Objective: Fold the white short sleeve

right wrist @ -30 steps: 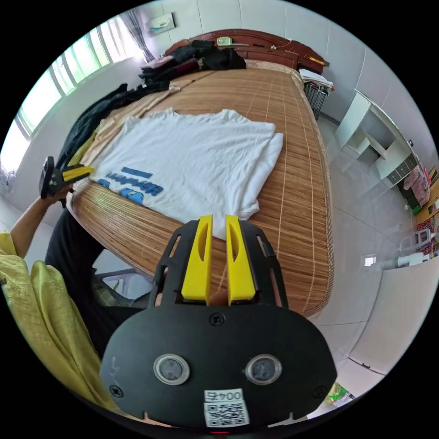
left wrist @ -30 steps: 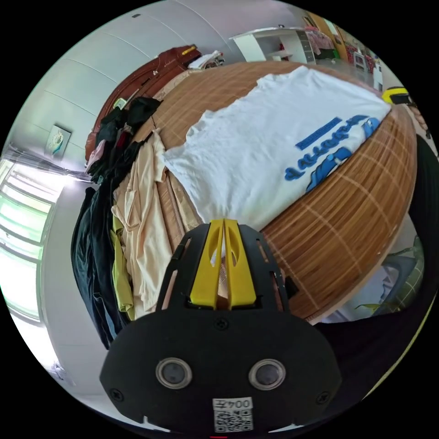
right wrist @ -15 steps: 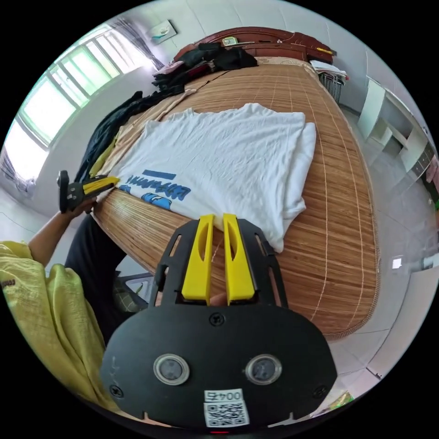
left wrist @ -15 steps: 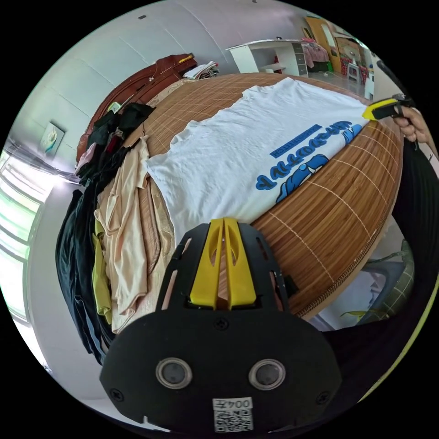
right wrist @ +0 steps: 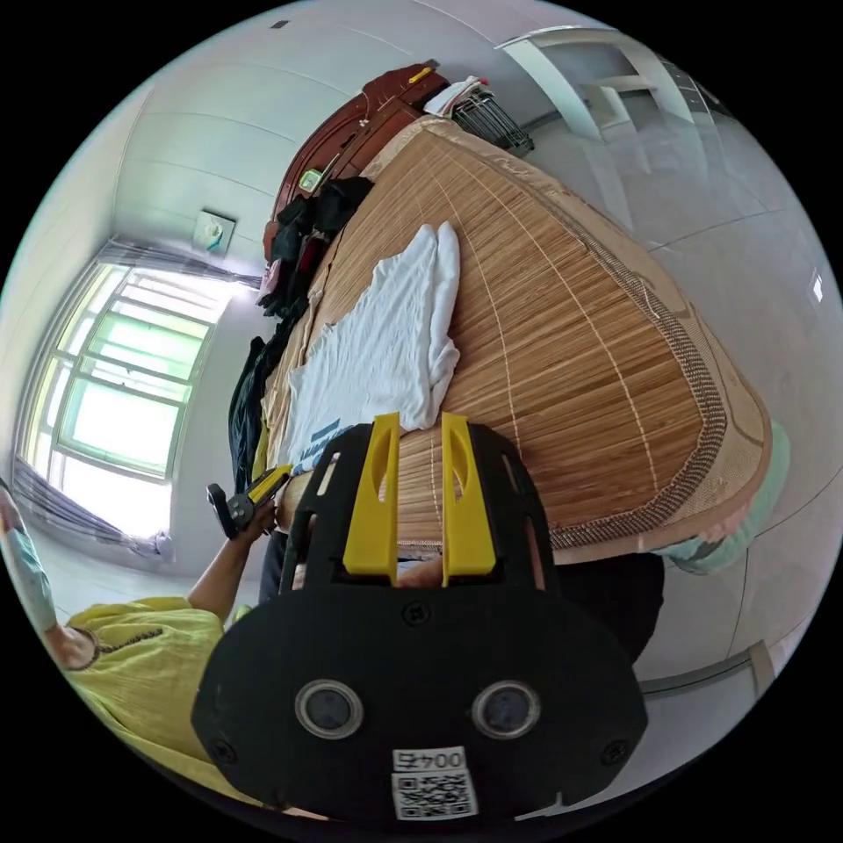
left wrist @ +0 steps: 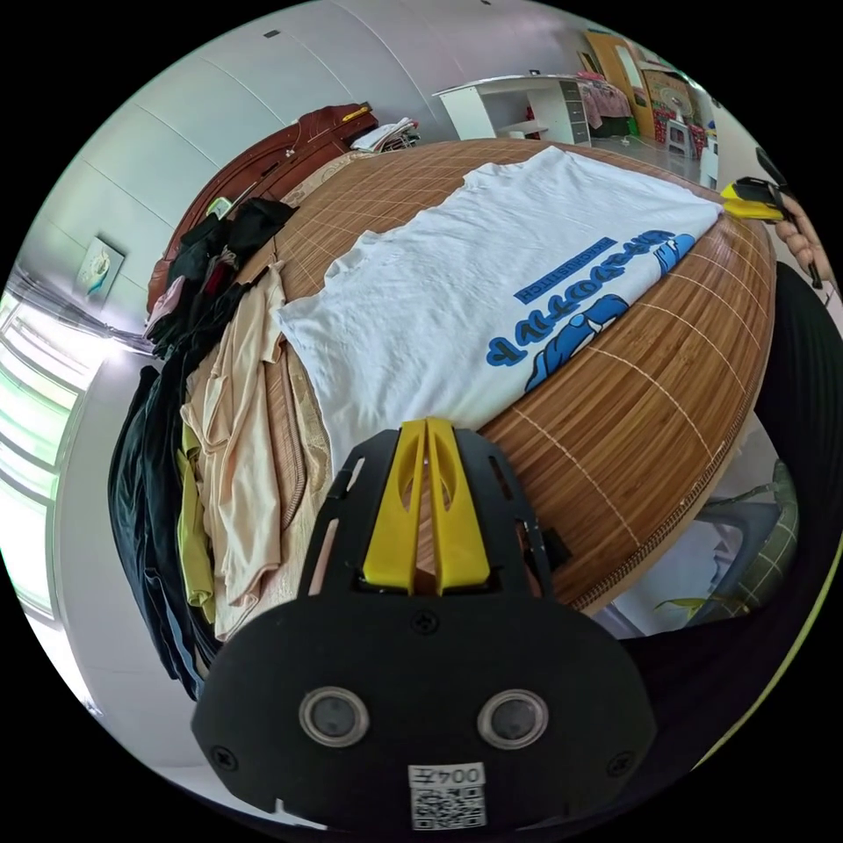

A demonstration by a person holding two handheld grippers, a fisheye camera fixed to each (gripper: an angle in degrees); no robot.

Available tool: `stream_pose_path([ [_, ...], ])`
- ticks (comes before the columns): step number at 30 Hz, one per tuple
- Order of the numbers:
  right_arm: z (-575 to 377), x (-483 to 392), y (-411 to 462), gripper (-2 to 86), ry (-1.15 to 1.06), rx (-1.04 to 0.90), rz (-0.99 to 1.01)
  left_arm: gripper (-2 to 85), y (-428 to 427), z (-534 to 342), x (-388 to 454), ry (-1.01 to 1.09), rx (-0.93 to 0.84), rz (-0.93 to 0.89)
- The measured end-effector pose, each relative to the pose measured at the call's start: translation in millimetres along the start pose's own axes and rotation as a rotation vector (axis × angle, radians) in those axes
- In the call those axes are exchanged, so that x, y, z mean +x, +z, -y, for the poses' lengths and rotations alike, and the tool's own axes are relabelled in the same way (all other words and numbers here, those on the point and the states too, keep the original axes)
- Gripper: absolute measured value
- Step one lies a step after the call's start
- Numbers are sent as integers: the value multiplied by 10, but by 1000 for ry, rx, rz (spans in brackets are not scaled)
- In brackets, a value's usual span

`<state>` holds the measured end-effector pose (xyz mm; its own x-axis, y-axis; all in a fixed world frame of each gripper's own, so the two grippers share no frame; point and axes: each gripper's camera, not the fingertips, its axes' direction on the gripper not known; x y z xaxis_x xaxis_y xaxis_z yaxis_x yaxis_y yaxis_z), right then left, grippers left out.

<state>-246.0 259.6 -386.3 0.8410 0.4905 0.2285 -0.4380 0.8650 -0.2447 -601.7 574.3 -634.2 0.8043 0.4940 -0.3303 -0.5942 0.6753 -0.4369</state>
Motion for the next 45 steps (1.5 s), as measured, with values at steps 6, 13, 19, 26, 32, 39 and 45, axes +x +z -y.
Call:
stream_pose_path([
  [6,151,-317,-3,90,-2,-59,-18,4,-81,31,-58,-3,-2,-4],
  [13,139,-1165,-71,91,-346,-76,-261,4,-151,55,-106,-7,-6,-6],
  [19,156,-2038,97,78,-655,-136,-526,3,-198,66,-129,-1,-9,-5],
  [26,290,-2743,131,37,-826,-213,-587,3,-229,69,-124,4,-18,1],
  [32,237,-3310,134,15,-1047,-282,-752,3,-236,49,-95,23,-22,8],
  [39,431,-3487,-201,22,-902,-290,-756,3,-223,-11,-54,21,-19,11],
  [45,618,-3874,-712,12,-677,-15,-427,3,-194,-75,60,30,-19,39],
])
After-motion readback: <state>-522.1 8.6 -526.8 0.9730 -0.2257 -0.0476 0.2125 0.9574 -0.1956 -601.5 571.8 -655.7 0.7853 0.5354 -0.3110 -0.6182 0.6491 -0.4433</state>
